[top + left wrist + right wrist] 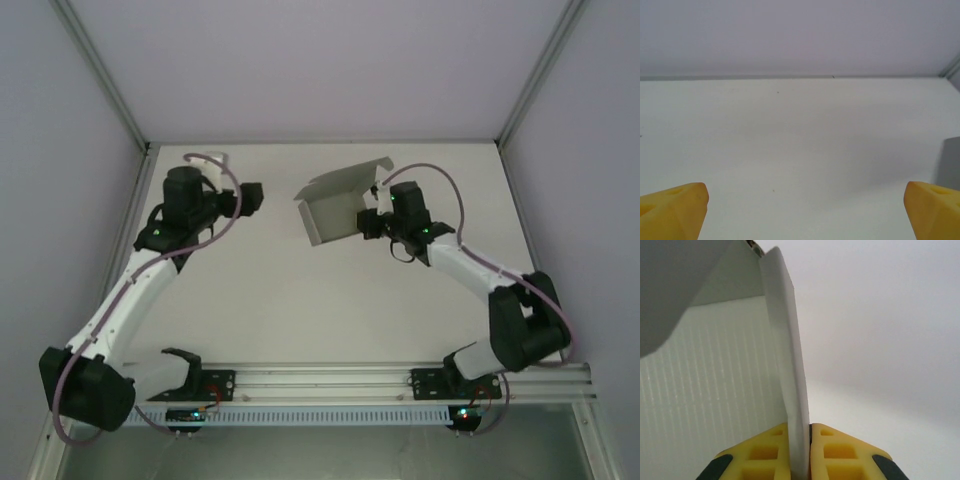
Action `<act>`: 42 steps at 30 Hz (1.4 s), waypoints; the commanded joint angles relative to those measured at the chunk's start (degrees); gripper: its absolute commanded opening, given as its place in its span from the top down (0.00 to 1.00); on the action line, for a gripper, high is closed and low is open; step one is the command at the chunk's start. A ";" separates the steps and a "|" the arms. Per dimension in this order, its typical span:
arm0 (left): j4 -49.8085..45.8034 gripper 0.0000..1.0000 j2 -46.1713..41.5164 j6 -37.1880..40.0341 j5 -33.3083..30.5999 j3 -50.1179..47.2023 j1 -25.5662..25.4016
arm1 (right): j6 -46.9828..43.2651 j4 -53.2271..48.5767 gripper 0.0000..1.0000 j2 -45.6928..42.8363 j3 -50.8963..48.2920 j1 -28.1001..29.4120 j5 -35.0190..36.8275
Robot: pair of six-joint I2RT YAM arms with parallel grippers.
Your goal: Assemble paper box
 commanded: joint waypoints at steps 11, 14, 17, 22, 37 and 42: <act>24.16 0.00 15.52 -5.29 39.84 -2.96 -4.97 | 2.39 7.81 0.96 -1.68 3.06 8.27 -4.20; 22.69 0.00 16.33 -2.97 40.60 -1.56 -7.10 | 3.57 8.37 0.97 -0.78 3.20 8.49 -0.22; 25.18 0.00 17.11 -4.76 43.05 -1.43 -7.39 | 3.63 5.09 0.97 1.14 5.02 9.65 5.07; 25.65 0.00 18.63 -5.35 43.53 0.80 -8.67 | 2.74 -7.35 0.99 8.85 12.29 14.17 24.34; 12.81 0.00 20.75 -0.32 27.26 1.93 -7.41 | 5.59 -7.15 0.96 4.48 9.40 9.69 18.67; 2.51 0.00 17.46 -2.61 7.18 -2.00 -2.76 | 4.25 -19.65 0.93 -1.21 7.83 6.66 24.88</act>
